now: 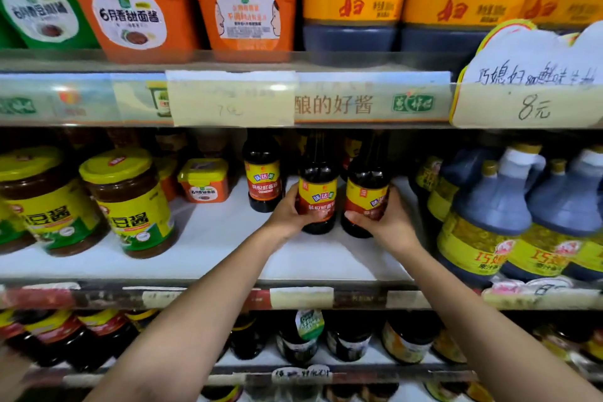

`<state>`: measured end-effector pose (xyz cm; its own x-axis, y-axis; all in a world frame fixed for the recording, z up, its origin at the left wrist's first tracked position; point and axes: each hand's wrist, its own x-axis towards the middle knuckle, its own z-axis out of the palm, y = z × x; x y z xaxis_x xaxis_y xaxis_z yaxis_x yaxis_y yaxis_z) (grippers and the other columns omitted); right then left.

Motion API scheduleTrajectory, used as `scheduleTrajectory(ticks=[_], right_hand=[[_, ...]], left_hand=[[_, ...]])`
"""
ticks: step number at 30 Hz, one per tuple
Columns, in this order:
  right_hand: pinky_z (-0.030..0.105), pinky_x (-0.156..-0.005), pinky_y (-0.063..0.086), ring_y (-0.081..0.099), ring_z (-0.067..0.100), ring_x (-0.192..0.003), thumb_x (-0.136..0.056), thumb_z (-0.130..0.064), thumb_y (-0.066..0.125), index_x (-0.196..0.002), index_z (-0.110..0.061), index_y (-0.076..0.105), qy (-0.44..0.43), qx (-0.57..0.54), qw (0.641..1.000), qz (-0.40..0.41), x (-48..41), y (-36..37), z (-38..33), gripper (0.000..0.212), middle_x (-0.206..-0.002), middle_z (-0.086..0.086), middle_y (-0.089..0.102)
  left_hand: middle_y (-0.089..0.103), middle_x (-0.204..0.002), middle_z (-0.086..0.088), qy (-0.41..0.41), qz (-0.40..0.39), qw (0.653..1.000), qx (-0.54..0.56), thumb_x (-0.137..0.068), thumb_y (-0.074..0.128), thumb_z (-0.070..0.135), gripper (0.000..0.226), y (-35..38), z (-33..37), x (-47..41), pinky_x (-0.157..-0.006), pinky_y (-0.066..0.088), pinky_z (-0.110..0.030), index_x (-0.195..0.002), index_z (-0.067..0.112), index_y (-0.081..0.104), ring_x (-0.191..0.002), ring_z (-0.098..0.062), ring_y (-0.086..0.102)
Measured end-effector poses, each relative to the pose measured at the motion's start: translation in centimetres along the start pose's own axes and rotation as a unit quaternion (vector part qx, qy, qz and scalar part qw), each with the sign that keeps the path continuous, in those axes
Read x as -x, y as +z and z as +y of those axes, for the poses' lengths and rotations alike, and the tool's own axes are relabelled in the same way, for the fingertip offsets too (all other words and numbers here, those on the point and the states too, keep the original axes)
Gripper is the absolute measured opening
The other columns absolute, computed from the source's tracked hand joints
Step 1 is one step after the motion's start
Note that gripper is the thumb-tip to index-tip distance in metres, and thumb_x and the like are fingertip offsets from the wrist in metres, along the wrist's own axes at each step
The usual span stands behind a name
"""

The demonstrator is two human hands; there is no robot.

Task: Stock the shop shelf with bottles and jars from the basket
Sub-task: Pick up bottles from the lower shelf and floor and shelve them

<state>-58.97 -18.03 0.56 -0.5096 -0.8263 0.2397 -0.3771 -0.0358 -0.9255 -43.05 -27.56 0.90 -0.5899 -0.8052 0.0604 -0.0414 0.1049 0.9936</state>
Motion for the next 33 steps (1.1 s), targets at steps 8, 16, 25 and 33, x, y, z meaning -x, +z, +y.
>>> scheduleTrajectory(ticks=[8,16,25,33], right_hand=[[0.042,-0.103,0.042,0.053,0.018,-0.118,-0.056,-0.015,0.086,-0.128,-0.011,0.040,0.011,0.064,0.997,-0.046,-0.9,-0.3,2.2,0.085,-0.129,0.005,0.055],[0.039,-0.096,0.046,0.054,0.027,-0.117,-0.045,-0.037,0.088,-0.127,-0.013,0.039,0.052,0.148,0.987,0.041,-3.4,1.9,2.1,0.098,-0.128,0.009,0.055],[0.045,-0.099,0.045,0.054,0.026,-0.118,-0.048,-0.029,0.087,-0.126,-0.012,0.043,0.036,0.141,0.988,0.047,-5.8,1.7,3.7,0.091,-0.127,0.008,0.057],[0.039,-0.100,0.042,0.051,0.028,-0.122,-0.056,-0.017,0.086,-0.127,-0.008,0.039,0.049,0.121,0.990,0.049,-5.7,1.9,3.5,0.086,-0.131,0.012,0.053]], left_hand=[[0.054,-0.122,-0.002,0.018,0.053,0.996,-0.073,-0.062,0.081,0.004,0.080,0.7,-1.8,-0.7,-0.093,0.042,-0.029,-0.126,0.015,0.035,-0.112,-0.015,0.052],[0.048,-0.133,-0.006,0.029,0.086,0.989,-0.121,-0.075,0.071,0.006,0.068,0.2,-1.9,-2.2,-0.098,0.035,-0.026,-0.133,0.013,0.036,-0.120,-0.015,0.046],[0.052,-0.133,-0.008,0.042,0.115,0.984,-0.128,-0.076,0.070,0.007,0.068,0.5,-2.0,-2.9,-0.095,0.034,-0.023,-0.134,0.012,0.036,-0.124,-0.021,0.047],[0.049,-0.137,-0.008,0.038,0.126,0.978,-0.161,-0.079,0.068,0.015,0.073,0.9,-2.1,-3.0,-0.101,0.035,-0.029,-0.140,0.014,0.029,-0.128,-0.025,0.045]])
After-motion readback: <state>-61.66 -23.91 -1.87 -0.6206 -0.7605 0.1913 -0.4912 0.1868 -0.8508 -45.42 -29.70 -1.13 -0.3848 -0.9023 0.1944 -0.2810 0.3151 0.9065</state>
